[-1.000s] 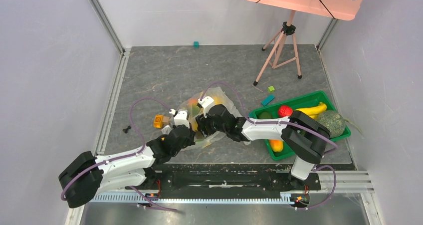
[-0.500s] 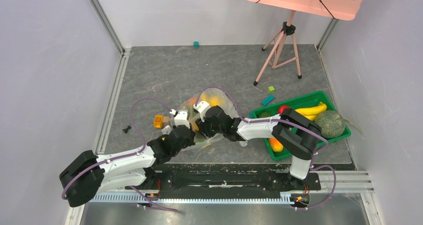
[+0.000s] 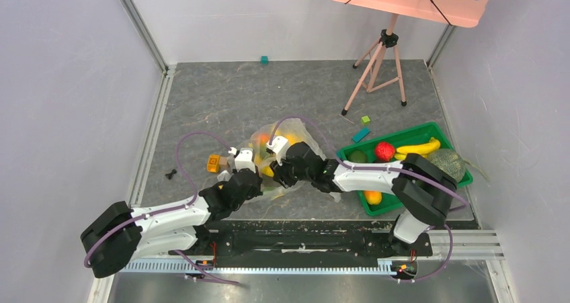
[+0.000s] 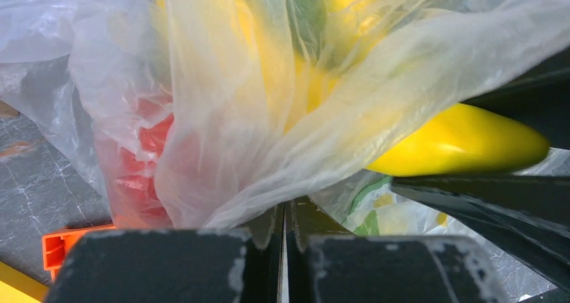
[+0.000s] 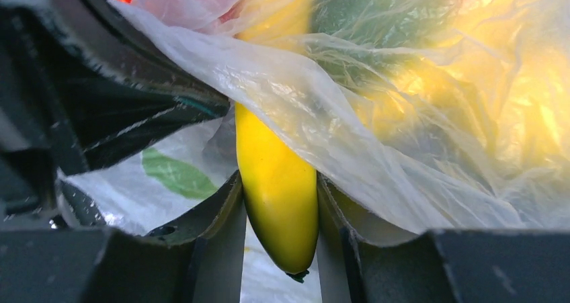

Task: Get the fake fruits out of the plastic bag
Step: Take out the fake fruit from the plastic bag.

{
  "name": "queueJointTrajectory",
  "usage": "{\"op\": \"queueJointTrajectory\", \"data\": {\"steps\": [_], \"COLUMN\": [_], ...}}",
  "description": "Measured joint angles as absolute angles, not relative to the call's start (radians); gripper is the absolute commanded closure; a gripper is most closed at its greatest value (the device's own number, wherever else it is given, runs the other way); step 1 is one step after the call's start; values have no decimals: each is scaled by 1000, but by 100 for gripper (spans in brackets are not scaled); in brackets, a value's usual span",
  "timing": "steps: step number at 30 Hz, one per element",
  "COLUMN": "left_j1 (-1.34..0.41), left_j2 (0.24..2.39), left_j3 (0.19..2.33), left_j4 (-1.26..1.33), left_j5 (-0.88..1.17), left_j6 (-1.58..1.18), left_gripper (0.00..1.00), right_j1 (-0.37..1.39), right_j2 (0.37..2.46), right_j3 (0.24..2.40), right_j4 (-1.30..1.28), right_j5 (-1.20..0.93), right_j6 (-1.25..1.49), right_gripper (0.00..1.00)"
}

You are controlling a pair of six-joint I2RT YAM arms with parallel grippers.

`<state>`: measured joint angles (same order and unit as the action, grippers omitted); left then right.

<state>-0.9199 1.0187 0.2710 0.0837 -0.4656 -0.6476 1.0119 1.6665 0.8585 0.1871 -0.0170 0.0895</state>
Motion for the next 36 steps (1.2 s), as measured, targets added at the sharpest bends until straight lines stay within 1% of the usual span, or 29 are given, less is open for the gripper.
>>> {"op": "queueJointTrajectory", "data": {"steps": [14,21,28,33,36], "left_j1": [-922,-923,-922,-923,-923], "left_j2": [1019,1019,1011,937,937], "left_j3": [271,271,271,288,300], "left_j4": [84,84,75,58,55], "left_j5": [-470,-471,-472,-489,-503], "left_j6": [-648,-648,-648,-647,-647], "left_gripper": [98,98,98,98,98], "right_j1": [1012,1012,1012,1012,1012], "right_j2": [1391,1269,1266,1296,1283], "right_j3": [773,737,724,690,683], "right_j4": [-43,-160,-254,-287,-279], "right_j5": [-34,-99,-162,-199,-220], "right_j6": [54,59,92,105,107], "right_gripper": [80,78,79,79,79]}}
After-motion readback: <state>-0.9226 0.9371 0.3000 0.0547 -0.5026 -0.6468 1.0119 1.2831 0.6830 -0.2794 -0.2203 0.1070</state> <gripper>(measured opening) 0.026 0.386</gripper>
